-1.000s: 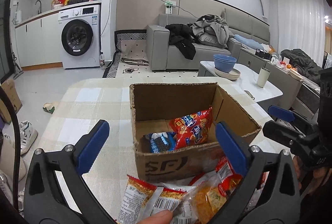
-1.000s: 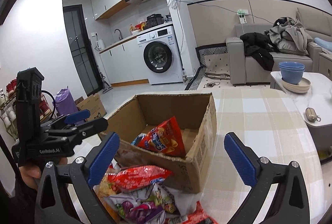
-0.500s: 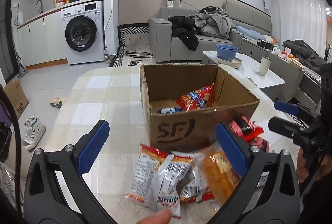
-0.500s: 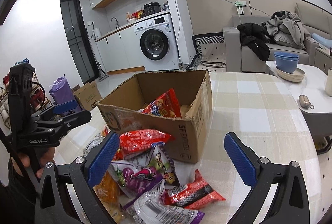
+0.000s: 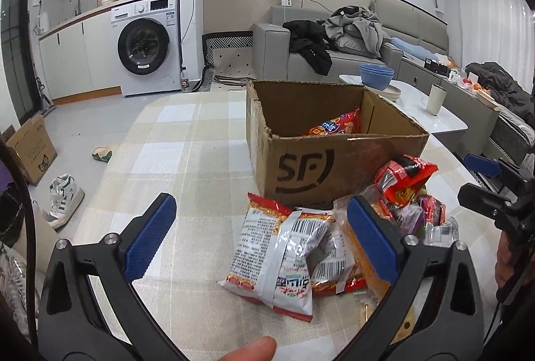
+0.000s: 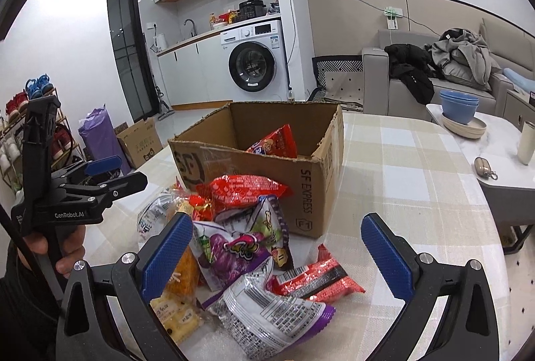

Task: Organize snacks
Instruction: 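Withdraw both tools from the box back over the snack pile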

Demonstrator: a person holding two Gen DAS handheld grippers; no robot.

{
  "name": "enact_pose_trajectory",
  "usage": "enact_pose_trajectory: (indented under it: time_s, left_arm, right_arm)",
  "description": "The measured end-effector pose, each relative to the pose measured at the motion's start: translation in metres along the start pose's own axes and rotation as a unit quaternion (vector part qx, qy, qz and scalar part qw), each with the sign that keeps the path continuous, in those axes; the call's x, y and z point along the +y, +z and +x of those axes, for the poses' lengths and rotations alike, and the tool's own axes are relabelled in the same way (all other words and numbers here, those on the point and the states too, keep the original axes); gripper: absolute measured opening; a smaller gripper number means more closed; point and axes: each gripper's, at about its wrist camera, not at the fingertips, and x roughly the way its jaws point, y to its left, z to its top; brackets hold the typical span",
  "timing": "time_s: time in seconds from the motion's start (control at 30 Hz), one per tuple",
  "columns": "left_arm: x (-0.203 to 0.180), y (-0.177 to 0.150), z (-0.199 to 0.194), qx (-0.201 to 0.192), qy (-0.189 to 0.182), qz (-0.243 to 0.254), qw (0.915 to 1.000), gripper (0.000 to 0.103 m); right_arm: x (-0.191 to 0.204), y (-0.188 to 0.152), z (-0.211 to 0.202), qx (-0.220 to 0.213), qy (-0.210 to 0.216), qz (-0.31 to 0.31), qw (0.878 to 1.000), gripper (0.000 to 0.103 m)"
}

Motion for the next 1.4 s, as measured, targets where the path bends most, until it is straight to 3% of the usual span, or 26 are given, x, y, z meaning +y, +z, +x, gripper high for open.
enact_pose_trajectory:
  time_s: [0.53,1.4]
  left_arm:
    - [0.015,-0.02,0.0,0.016,0.012,-0.007,0.9998,0.102]
    - [0.004,-0.03,0.014,0.043,0.01,0.017,0.9989,0.102]
  right_arm:
    - [0.006,-0.024,-0.006,0.025,-0.018,-0.025,0.999,0.102]
    - [0.01,-0.043,-0.004,0.081,-0.032,-0.057,0.995,0.102]
